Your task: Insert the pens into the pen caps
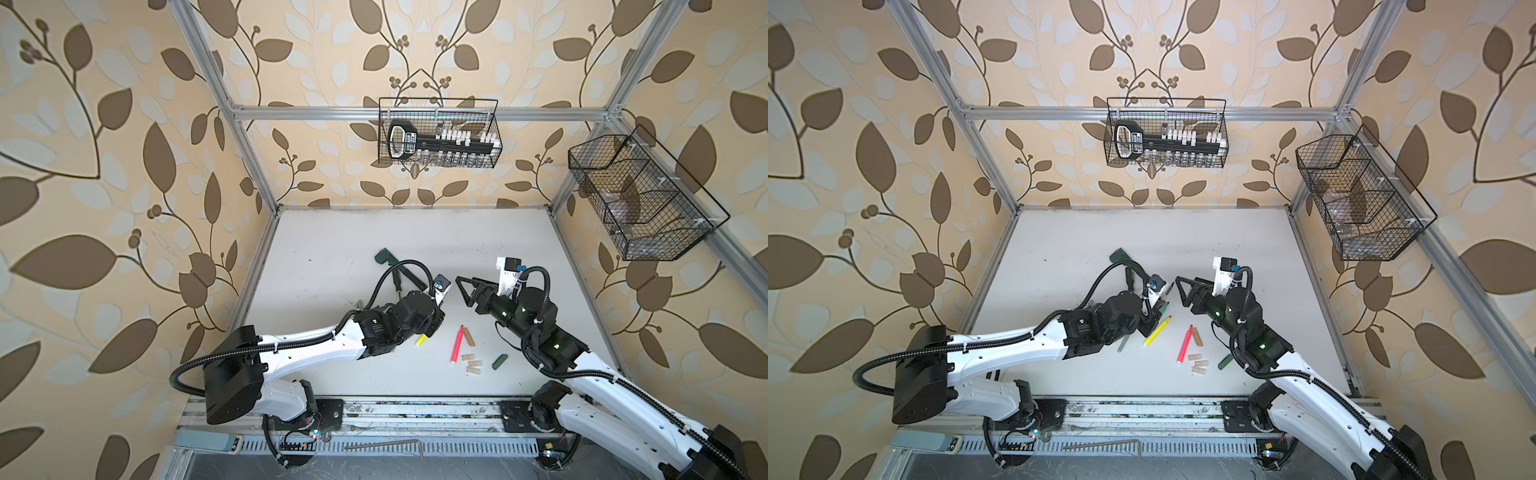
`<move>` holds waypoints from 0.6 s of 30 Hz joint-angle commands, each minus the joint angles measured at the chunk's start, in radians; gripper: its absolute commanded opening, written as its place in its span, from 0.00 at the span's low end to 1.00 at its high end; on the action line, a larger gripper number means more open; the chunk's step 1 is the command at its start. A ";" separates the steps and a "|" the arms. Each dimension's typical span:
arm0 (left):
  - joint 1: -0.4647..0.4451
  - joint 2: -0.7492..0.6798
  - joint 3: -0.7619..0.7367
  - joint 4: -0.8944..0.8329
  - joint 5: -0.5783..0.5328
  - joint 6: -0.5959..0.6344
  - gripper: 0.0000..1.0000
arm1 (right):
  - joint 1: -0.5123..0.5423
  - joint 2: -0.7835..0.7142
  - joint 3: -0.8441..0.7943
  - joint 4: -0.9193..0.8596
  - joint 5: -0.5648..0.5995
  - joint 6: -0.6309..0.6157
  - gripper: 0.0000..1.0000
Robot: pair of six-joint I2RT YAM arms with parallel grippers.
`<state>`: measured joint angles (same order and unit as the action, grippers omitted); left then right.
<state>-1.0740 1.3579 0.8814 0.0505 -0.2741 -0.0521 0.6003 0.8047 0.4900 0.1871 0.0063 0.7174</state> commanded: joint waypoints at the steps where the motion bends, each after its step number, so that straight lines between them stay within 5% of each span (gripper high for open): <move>1: -0.005 -0.025 0.012 0.053 0.050 0.029 0.00 | 0.019 0.028 0.009 0.050 -0.032 0.012 0.72; 7: -0.010 -0.028 0.009 0.057 0.085 0.038 0.00 | 0.016 0.072 0.009 0.082 -0.075 0.035 0.67; 18: -0.016 -0.031 0.013 0.051 0.060 0.036 0.00 | 0.030 0.130 0.009 0.127 -0.133 0.073 0.40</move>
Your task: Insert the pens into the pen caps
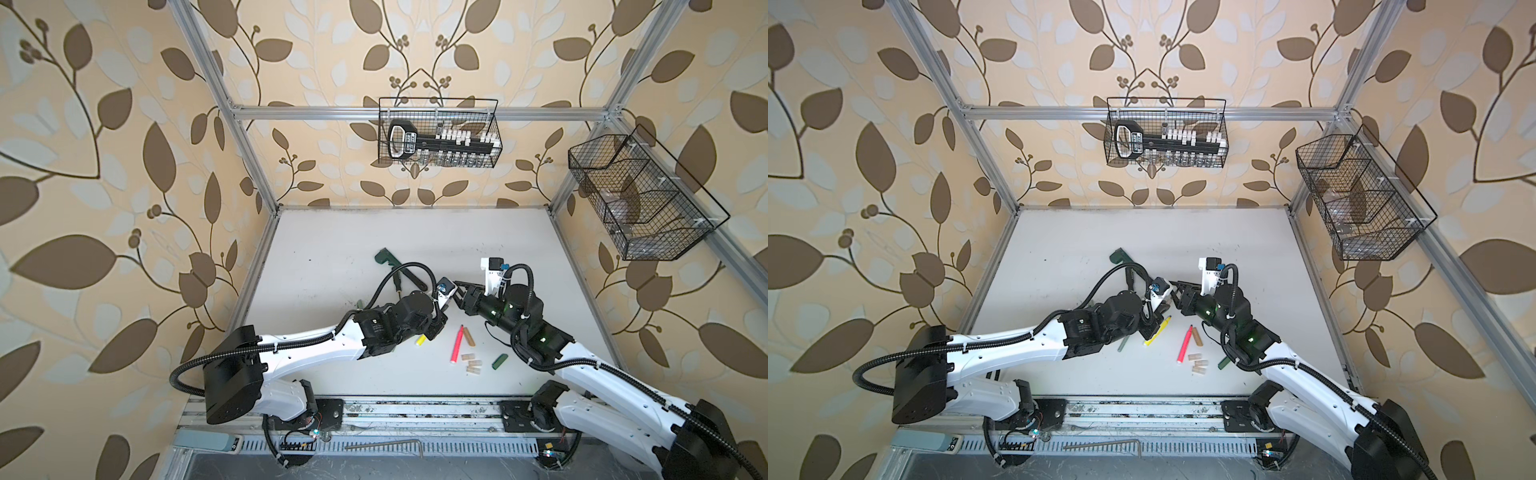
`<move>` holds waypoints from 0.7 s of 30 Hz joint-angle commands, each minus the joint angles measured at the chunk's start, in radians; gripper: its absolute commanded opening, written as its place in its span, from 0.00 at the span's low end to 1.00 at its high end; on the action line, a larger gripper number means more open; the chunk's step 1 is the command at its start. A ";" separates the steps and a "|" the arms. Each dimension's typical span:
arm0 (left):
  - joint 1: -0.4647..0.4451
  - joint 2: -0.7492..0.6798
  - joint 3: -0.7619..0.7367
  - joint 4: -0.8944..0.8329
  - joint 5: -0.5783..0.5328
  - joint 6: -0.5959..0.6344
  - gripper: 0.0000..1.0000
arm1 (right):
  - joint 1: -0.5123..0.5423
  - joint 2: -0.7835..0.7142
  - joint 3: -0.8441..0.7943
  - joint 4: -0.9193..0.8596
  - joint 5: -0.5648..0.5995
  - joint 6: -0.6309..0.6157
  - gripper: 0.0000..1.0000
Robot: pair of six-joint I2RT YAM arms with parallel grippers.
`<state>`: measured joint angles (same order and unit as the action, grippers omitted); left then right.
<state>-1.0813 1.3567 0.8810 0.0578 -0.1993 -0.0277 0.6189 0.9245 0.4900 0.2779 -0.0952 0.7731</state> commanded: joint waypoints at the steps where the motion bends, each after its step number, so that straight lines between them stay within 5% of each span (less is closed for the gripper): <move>1: -0.008 -0.028 0.018 0.039 -0.020 0.009 0.00 | 0.016 0.013 0.010 0.039 -0.031 0.019 0.39; 12: -0.008 -0.036 0.006 0.053 -0.033 0.008 0.00 | 0.046 0.061 0.009 0.057 -0.023 0.036 0.04; 21: -0.008 -0.028 0.006 0.056 -0.026 0.003 0.34 | 0.051 0.036 -0.022 0.128 -0.054 0.054 0.00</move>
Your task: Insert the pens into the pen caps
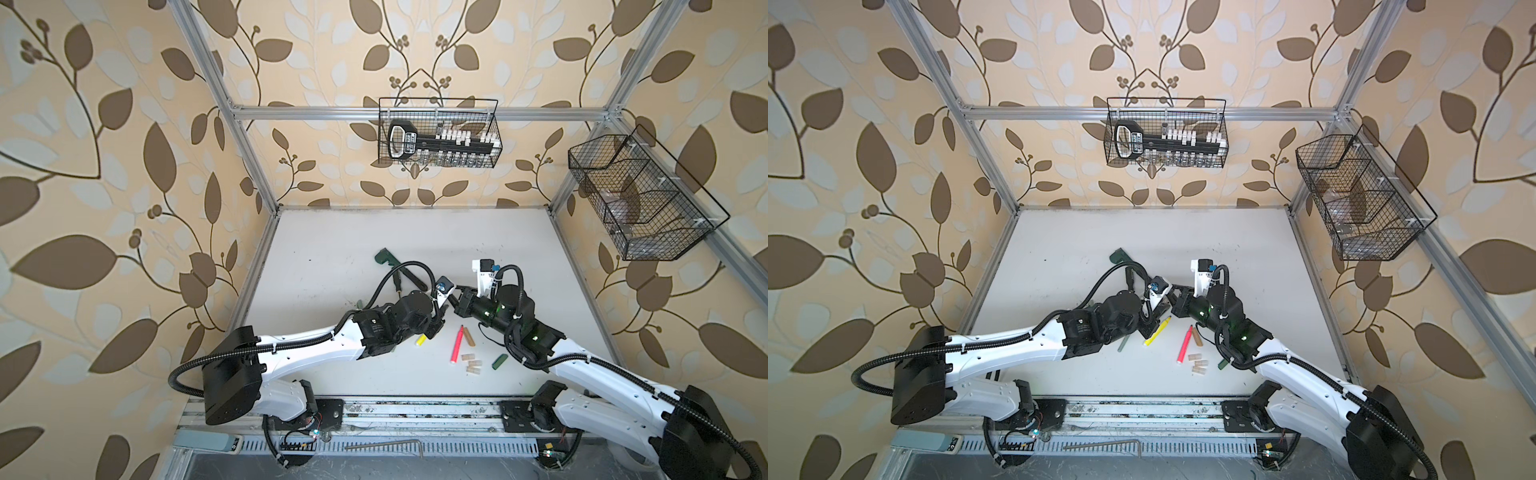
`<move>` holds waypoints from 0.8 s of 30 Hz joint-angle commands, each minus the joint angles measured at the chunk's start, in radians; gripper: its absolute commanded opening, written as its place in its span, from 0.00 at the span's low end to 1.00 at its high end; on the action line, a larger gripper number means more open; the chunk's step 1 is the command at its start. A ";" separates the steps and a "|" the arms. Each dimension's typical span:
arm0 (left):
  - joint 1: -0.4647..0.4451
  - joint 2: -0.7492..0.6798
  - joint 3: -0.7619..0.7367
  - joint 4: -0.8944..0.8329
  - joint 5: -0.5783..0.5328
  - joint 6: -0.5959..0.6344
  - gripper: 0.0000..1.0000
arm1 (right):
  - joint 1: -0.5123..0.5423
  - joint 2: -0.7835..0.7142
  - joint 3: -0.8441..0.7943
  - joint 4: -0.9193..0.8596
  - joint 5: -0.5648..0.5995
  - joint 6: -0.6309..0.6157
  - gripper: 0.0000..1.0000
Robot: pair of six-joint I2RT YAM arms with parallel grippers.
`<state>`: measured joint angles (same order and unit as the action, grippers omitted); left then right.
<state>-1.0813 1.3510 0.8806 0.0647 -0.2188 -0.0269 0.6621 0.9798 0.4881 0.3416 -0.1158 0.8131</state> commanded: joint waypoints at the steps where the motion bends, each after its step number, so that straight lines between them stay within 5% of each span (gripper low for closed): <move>1: -0.009 -0.021 0.008 0.047 -0.008 0.001 0.37 | 0.008 -0.025 -0.024 0.077 -0.043 0.014 0.00; 6: -0.009 -0.012 0.011 0.049 -0.007 -0.001 0.35 | 0.012 -0.045 -0.039 0.114 -0.065 0.020 0.00; 10: -0.008 -0.022 0.006 0.053 -0.024 -0.006 0.00 | 0.015 -0.037 -0.037 0.109 -0.058 0.019 0.00; 11: -0.008 -0.026 0.002 0.058 -0.045 -0.012 0.00 | 0.015 -0.036 -0.036 0.102 -0.054 0.015 0.02; 16: -0.009 -0.077 -0.057 0.116 -0.201 -0.057 0.00 | 0.014 -0.061 -0.025 0.027 0.013 -0.018 0.44; 20: -0.002 -0.137 -0.122 0.178 -0.389 -0.106 0.00 | 0.014 -0.096 0.020 -0.140 0.159 -0.056 0.58; 24: 0.064 -0.168 -0.174 0.225 -0.378 -0.173 0.00 | 0.003 -0.103 0.094 -0.382 0.378 -0.053 0.61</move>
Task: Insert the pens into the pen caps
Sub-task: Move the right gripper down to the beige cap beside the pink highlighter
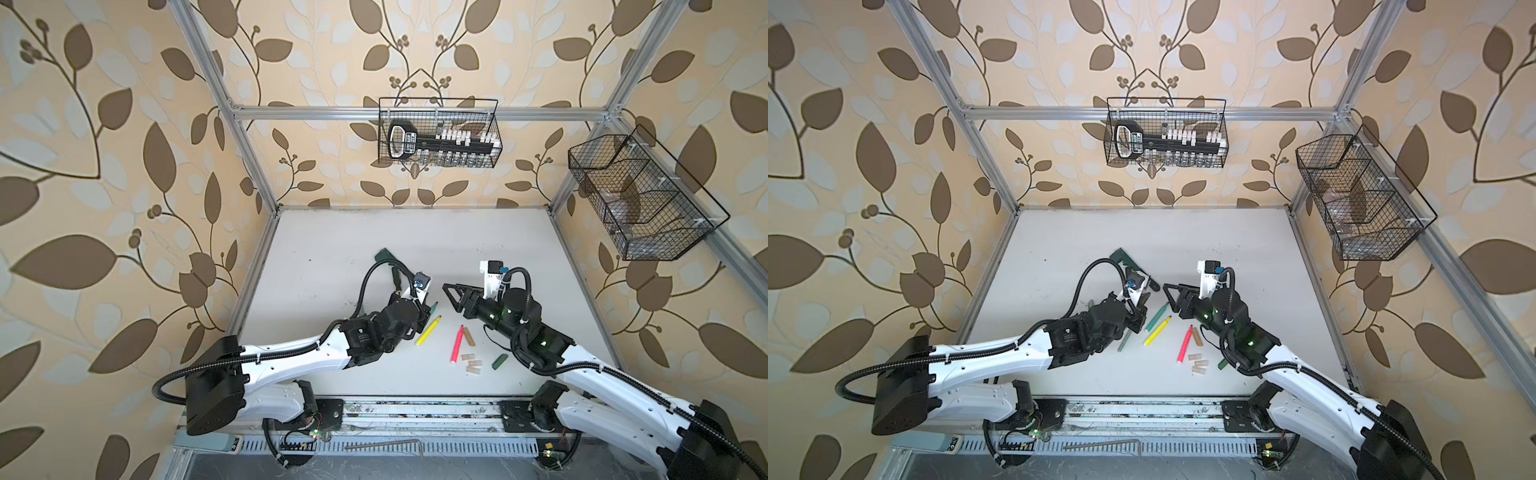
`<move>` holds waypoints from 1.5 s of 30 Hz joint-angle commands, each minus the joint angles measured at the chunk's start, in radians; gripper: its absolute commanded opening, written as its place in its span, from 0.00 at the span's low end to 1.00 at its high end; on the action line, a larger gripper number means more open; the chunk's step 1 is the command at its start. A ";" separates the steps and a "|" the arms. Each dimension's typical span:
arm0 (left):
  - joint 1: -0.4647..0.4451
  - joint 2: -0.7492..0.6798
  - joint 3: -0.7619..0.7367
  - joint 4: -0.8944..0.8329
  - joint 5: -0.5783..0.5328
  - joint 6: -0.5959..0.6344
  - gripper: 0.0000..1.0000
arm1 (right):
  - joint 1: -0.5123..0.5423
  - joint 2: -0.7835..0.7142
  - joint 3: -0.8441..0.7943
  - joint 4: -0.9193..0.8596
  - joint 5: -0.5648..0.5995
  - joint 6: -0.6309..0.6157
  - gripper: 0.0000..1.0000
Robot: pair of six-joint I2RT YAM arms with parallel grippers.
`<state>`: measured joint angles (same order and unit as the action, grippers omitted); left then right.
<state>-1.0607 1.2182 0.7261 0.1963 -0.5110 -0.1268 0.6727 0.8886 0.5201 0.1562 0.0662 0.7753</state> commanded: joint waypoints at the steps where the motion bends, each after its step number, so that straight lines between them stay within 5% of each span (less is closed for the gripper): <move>1: 0.067 -0.034 -0.022 0.081 -0.080 -0.102 0.00 | -0.023 -0.003 0.067 -0.214 0.201 -0.016 0.61; 14: 0.120 -0.033 -0.010 -0.002 -0.137 -0.200 0.00 | -0.040 0.252 0.209 -0.324 0.228 -0.076 0.58; 22: 0.140 -0.093 -0.070 0.035 -0.094 -0.192 0.00 | 0.028 0.336 0.343 -0.684 0.262 -0.162 0.60; 29: 0.140 -0.135 -0.109 0.105 0.081 -0.143 0.00 | 0.070 0.312 0.185 -0.696 0.128 -0.123 0.57; 37: 0.139 -0.135 -0.125 0.164 0.255 -0.100 0.00 | 0.146 0.331 0.132 -0.737 0.156 -0.076 0.46; 45: 0.139 -0.128 -0.137 0.227 0.454 -0.068 0.00 | 0.293 0.239 0.162 -0.902 0.268 0.012 0.46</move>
<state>-0.9279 1.1023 0.5991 0.3405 -0.1623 -0.2291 0.9512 1.1687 0.6674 -0.6514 0.2745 0.7357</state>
